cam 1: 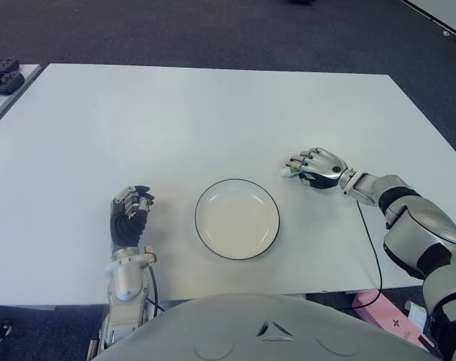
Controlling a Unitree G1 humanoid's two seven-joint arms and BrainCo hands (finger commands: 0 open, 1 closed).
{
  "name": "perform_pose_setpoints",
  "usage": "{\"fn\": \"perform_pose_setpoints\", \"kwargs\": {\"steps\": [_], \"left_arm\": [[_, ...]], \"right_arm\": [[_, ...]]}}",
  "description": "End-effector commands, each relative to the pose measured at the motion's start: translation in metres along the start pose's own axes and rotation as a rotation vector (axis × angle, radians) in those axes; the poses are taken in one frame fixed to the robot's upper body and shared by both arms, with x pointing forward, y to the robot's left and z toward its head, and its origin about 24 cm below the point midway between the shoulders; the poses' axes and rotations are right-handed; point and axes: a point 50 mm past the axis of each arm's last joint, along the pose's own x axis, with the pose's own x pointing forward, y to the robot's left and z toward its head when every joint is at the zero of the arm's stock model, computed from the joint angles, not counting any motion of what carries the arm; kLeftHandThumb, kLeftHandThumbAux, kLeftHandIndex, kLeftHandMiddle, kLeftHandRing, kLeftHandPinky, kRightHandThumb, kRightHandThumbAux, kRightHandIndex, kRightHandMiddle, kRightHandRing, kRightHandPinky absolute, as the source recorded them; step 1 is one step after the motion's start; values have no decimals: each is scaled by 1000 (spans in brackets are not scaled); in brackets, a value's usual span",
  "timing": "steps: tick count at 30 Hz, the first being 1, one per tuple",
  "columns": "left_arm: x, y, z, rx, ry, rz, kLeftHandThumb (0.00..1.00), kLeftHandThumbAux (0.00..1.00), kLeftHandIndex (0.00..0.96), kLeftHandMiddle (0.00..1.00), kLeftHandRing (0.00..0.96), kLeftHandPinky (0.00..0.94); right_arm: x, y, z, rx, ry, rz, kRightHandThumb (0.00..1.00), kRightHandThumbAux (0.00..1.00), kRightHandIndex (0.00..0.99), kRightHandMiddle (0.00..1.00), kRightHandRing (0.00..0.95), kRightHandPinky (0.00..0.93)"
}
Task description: Put the toothpaste on the table into the plate.
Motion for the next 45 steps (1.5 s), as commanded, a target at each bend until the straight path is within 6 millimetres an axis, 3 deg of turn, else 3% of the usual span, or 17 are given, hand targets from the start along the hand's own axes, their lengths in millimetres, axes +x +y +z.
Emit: {"fn": "perform_pose_setpoints", "kwargs": {"steps": [1, 3, 6, 10, 22, 45], "left_arm": [[2, -1, 2, 4, 1, 4, 707, 720, 432, 524, 531, 536], [2, -2, 2, 1, 2, 3, 707, 720, 432, 523, 529, 535], [3, -2, 2, -2, 2, 3, 707, 720, 432, 522, 528, 544], [4, -3, 2, -6, -2, 4, 708, 720, 432, 523, 530, 547], [6, -5, 2, -12, -6, 11, 707, 720, 432, 518, 525, 538], [9, -7, 0, -16, -15, 17, 705, 721, 432, 522, 533, 540]], "right_arm": [[-5, 16, 17, 65, -38, 66, 719, 669, 432, 653, 669, 704], [-5, 17, 16, 83, -17, 56, 726, 682, 436, 676, 689, 723], [-6, 16, 15, 96, 3, 45, 814, 670, 430, 610, 718, 751], [-5, 16, 14, 144, 44, 48, 848, 667, 428, 581, 749, 772], [5, 4, 8, 337, 111, 48, 851, 674, 413, 548, 797, 799], [11, -24, -7, 536, 200, -188, 850, 677, 407, 552, 836, 824]]}}
